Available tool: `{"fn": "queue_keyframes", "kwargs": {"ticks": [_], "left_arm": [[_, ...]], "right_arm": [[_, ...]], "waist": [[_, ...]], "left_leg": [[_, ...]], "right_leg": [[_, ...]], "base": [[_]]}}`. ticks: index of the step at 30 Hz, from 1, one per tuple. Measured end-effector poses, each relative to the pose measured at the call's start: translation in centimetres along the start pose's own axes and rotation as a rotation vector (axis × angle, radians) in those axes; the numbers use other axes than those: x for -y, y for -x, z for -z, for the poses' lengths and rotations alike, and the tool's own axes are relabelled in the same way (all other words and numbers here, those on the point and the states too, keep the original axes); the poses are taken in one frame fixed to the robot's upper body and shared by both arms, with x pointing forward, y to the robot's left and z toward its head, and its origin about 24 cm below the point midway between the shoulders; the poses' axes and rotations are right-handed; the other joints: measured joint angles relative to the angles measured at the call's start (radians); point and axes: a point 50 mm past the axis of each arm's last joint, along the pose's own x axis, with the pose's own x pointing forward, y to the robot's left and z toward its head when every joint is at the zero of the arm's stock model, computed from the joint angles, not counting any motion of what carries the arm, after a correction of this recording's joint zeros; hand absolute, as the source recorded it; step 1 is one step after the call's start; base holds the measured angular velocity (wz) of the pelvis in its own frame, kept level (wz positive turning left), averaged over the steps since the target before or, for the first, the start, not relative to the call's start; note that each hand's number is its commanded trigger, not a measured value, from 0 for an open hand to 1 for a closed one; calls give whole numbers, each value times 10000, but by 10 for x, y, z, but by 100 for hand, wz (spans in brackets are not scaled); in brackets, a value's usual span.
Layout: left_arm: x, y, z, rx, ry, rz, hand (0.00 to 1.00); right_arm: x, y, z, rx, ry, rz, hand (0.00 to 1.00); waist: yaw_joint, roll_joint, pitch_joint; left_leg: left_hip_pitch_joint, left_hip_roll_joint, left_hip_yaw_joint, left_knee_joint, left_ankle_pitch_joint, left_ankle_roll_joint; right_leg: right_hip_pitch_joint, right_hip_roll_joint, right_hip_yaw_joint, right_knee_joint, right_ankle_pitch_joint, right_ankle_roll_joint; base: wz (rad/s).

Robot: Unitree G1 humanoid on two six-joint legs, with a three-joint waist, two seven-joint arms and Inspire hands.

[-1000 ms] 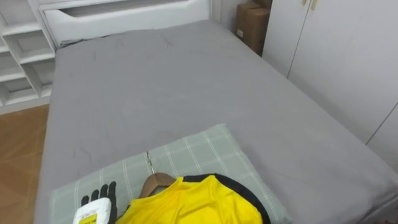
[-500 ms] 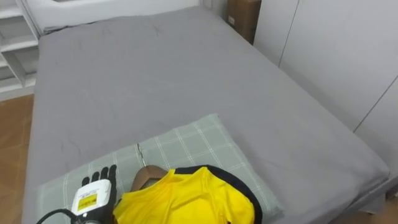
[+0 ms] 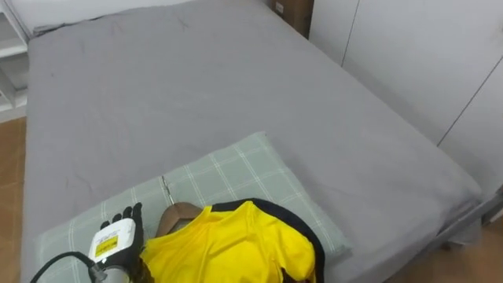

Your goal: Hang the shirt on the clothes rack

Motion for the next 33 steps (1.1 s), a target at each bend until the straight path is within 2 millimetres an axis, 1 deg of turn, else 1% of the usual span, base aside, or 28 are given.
{"fn": "queue_keyframes", "kwargs": {"ticks": [2,3,8,10,18,22,28,33], "left_arm": [[2,0,-1,-2,35,211,0],[4,1,0,-42,31,333,0],[17,6,3,-349,150,957,0],[19,7,3,-410,160,1107,0],[23,9,6,-779,716,1383,0],[25,10,6,-835,701,1491,0],[32,13,6,-1113,1065,1790,0],[32,13,7,-1142,1136,1925,0]], "right_arm": [[-2,0,1,-45,72,-155,0],[-3,-1,-3,-15,98,-256,0],[-7,-1,-2,-17,-216,-437,0],[-9,-2,0,-52,-373,-526,0],[-8,-1,3,-158,-684,-504,0],[-8,-1,4,-232,-551,-511,0],[-9,-1,3,-193,-542,-519,0],[-9,-2,2,-162,-539,-534,0]], "waist": [[17,-52,-4],[18,-77,-6],[69,-172,-15],[88,-239,-38],[96,-295,-46],[99,-344,-75],[126,-347,-74],[136,-348,-74]], "left_leg": [[-40,1,0,3,1,0],[-46,-2,0,2,2,2],[-49,17,3,-3,2,1],[-44,31,3,-3,4,-1],[62,15,26,-6,8,-2],[99,10,27,-5,15,1],[80,19,36,-3,15,1],[75,17,42,-2,15,1]], "right_leg": [[-25,0,0,-10,0,0],[-31,-1,4,-11,5,4],[-30,13,-5,-13,7,4],[-29,25,-11,-13,11,-2],[31,20,25,-10,16,-10],[42,15,29,-2,16,-10],[20,21,29,2,16,-11],[1,21,35,0,15,-11]], "base": [[0],[0],[0],[0],[0],[0],[0],[0]]}}
